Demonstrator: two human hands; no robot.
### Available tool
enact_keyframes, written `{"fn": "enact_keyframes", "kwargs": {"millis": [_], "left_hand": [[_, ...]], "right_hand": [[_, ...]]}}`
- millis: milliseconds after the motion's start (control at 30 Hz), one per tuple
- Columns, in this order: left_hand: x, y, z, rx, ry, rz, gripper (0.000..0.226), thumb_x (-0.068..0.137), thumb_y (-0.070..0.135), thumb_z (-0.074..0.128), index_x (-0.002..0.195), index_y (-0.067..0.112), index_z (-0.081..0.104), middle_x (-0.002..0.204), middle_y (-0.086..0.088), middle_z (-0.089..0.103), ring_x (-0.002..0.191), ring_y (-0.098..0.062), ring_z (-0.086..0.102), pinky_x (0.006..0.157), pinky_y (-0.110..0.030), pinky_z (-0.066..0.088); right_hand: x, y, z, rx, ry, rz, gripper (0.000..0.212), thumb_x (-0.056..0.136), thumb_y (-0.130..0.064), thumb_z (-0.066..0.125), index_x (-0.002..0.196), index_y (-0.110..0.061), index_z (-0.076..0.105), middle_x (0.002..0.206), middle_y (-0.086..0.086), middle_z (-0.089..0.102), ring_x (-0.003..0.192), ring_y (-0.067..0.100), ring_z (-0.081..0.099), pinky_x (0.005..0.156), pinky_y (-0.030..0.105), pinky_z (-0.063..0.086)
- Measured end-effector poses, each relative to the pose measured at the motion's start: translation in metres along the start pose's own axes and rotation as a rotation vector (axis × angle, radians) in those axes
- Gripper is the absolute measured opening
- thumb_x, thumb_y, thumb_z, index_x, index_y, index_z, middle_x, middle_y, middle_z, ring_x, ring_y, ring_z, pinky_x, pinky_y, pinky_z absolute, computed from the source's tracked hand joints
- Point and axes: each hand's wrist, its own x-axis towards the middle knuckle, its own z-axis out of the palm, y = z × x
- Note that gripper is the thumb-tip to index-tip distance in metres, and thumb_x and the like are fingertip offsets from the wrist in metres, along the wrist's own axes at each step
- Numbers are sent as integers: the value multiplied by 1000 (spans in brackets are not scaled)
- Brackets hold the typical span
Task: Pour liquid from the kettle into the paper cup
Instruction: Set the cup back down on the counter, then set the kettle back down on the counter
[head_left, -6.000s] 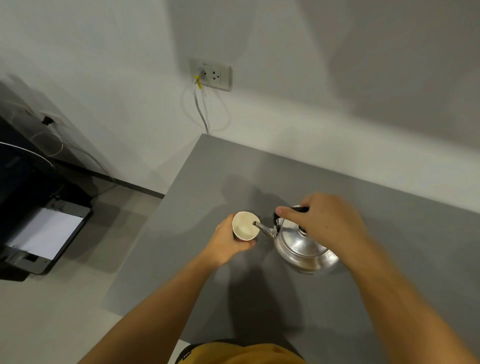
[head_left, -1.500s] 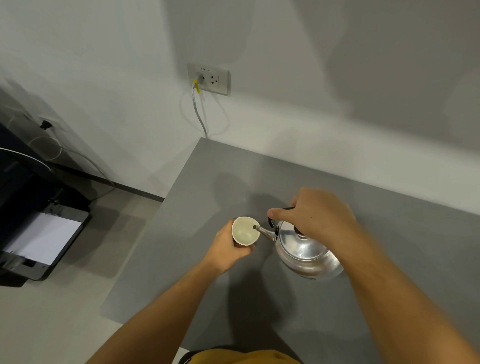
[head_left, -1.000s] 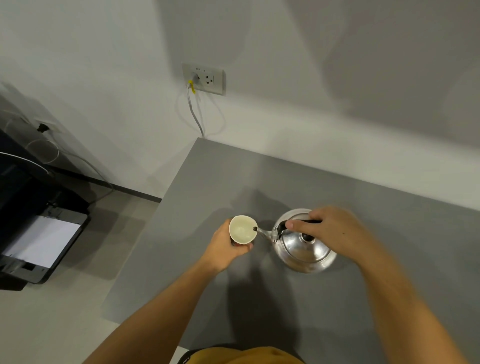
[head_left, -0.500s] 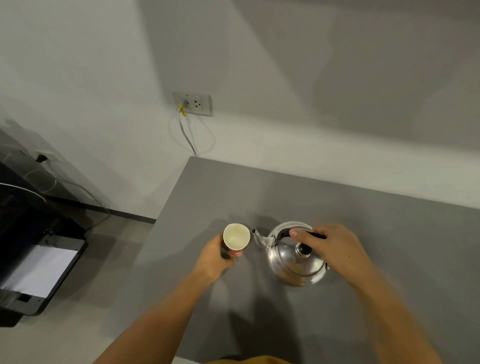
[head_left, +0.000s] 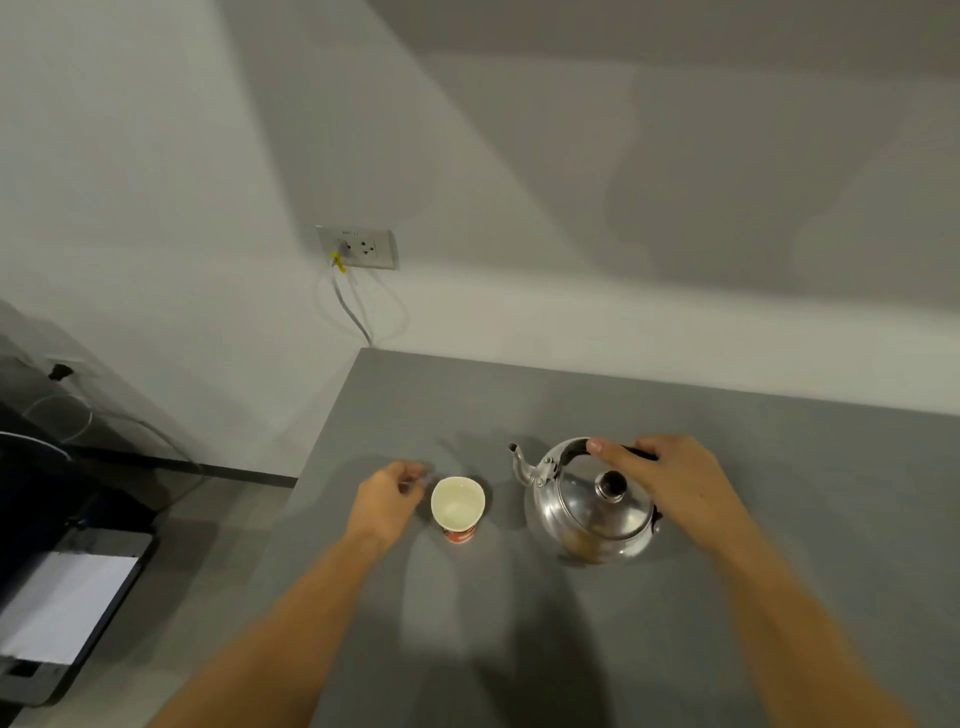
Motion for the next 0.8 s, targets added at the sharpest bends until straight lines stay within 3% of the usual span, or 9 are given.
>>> {"fn": "enact_keyframes", "kwargs": {"millis": [100, 300, 567, 800], "left_hand": [[20, 14, -2, 42, 2, 11, 25, 95, 28, 67, 118, 19, 72, 112, 5, 74, 91, -11, 64, 85, -23, 45], [60, 40, 10, 124, -8, 15, 25, 98, 31, 62, 115, 15, 72, 112, -4, 77, 102, -21, 70, 85, -24, 46], [103, 71, 30, 162, -32, 92, 26, 98, 32, 61, 114, 15, 72, 109, -5, 78, 103, -24, 71, 91, -31, 52], [118, 80, 37, 150, -52, 100, 24, 98, 33, 60, 113, 18, 72, 108, -1, 77, 99, -20, 71, 84, -24, 47]], "right_hand": [[28, -2, -8, -16, 14, -24, 67, 75, -70, 74, 56, -17, 37, 45, -8, 31, 40, 9, 29, 49, 32, 28], [99, 3, -10, -77, 17, -24, 71, 74, -73, 71, 55, -8, 50, 39, -8, 39, 35, 7, 33, 49, 31, 32], [189, 8, 1, -125, -2, -4, 72, 67, -83, 66, 49, -16, 45, 45, -4, 39, 44, 13, 39, 50, 31, 32], [235, 12, 9, -98, -63, 34, 73, 70, -75, 73, 50, -17, 32, 45, -5, 27, 45, 16, 30, 51, 32, 23]]}}
